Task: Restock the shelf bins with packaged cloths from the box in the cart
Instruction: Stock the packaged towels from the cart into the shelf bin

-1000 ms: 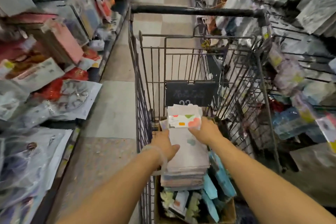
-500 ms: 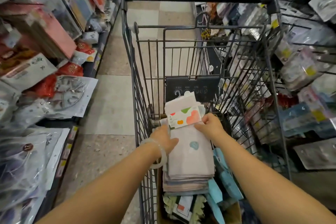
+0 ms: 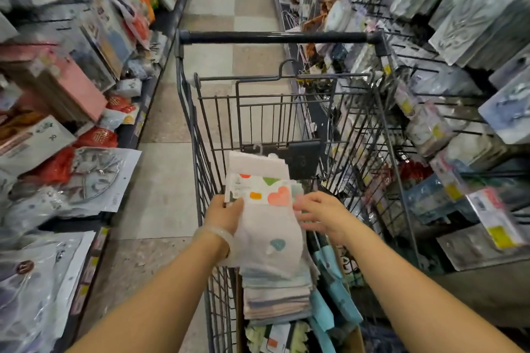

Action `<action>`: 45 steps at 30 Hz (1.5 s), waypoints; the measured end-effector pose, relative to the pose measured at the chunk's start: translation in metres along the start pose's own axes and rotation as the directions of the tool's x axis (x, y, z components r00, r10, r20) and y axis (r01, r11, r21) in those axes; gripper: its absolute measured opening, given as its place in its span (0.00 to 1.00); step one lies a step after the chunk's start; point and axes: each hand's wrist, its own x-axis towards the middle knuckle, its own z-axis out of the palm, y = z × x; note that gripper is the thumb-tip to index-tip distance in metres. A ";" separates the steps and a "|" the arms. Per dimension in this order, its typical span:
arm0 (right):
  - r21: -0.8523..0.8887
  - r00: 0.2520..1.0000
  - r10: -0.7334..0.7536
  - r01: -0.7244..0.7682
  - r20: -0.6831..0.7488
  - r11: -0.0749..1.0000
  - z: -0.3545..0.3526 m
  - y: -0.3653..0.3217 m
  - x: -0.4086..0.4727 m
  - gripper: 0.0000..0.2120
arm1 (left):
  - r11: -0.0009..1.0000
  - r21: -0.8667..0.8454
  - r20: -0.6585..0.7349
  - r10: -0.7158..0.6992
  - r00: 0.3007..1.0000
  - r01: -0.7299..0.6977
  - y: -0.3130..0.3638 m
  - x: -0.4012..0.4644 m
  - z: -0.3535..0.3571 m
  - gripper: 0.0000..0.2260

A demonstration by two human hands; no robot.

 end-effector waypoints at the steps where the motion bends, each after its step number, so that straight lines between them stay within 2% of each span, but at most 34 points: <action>1: -0.041 0.998 0.012 -0.015 -0.068 0.999 -0.004 0.006 0.006 0.11 | 0.999 0.035 -0.054 0.020 0.998 -0.018 -0.003 0.001 -0.002 0.03; 3: -0.238 0.975 -0.013 -0.041 -0.221 0.970 -0.011 0.019 0.021 0.11 | 0.995 0.093 -0.144 0.047 0.988 -0.034 -0.011 0.001 -0.007 0.02; 4: -0.360 0.969 -0.034 -0.058 -0.245 0.931 -0.012 0.026 0.030 0.12 | 0.992 0.117 -0.170 0.062 0.983 -0.042 -0.016 0.001 -0.009 0.03; 5: -0.439 0.969 -0.053 -0.060 -0.240 0.896 -0.011 0.031 0.037 0.15 | 0.987 0.148 -0.187 0.081 0.979 -0.054 -0.019 0.000 -0.011 0.03; 7: -0.490 0.977 -0.057 -0.052 -0.205 0.870 -0.002 0.038 0.049 0.25 | 0.977 0.203 -0.205 0.114 0.972 -0.072 -0.027 -0.002 -0.013 0.03; 9: -0.463 0.982 -0.050 -0.042 -0.184 0.885 0.010 0.040 0.061 0.25 | 0.975 0.209 -0.219 0.129 0.967 -0.083 -0.033 -0.003 -0.014 0.03; 13: -0.436 0.943 0.048 -0.198 -0.330 0.878 0.026 0.044 0.079 0.30 | 0.985 0.150 -0.230 0.118 0.966 -0.085 -0.038 0.001 -0.014 0.03; 15: -0.423 0.930 0.058 -0.220 -0.363 0.879 0.027 0.045 0.081 0.29 | 0.985 0.149 -0.220 0.120 0.968 -0.088 -0.037 0.000 -0.014 0.02; 19: -0.291 0.950 -0.026 -0.069 -0.311 0.954 0.029 0.044 0.076 0.20 | 0.980 0.173 -0.206 0.135 0.969 -0.099 -0.038 -0.005 -0.013 0.03; 23: -0.141 0.978 -0.074 0.047 -0.196 0.989 0.027 0.028 0.050 0.13 | 0.981 0.157 -0.197 0.141 0.970 -0.110 -0.032 -0.016 -0.010 0.03; 28: 0.137 0.995 -0.085 0.091 -0.052 0.986 0.010 0.002 0.013 0.13 | 0.983 0.070 -0.181 0.180 0.967 -0.170 -0.017 -0.042 -0.007 0.05; 30: 0.141 0.994 -0.112 0.112 -0.010 0.984 0.002 -0.004 -0.004 0.15 | 0.981 0.030 -0.187 0.194 0.963 -0.192 -0.014 -0.055 -0.007 0.08; 33: 0.132 0.985 -0.171 0.167 0.022 0.977 -0.009 -0.011 -0.032 0.16 | 0.976 -0.013 -0.205 0.210 0.956 -0.217 -0.012 -0.076 -0.007 0.05; 40: 0.073 0.941 -0.339 0.338 -0.001 0.938 -0.041 -0.021 -0.111 0.11 | 0.951 -0.077 -0.188 0.282 0.941 -0.301 -0.011 -0.129 -0.006 0.03; 45: 0.151 0.892 -0.448 0.452 -0.064 0.879 -0.052 -0.017 -0.168 0.09 | 0.931 -0.155 -0.103 0.317 0.943 -0.330 -0.015 -0.166 -0.010 0.01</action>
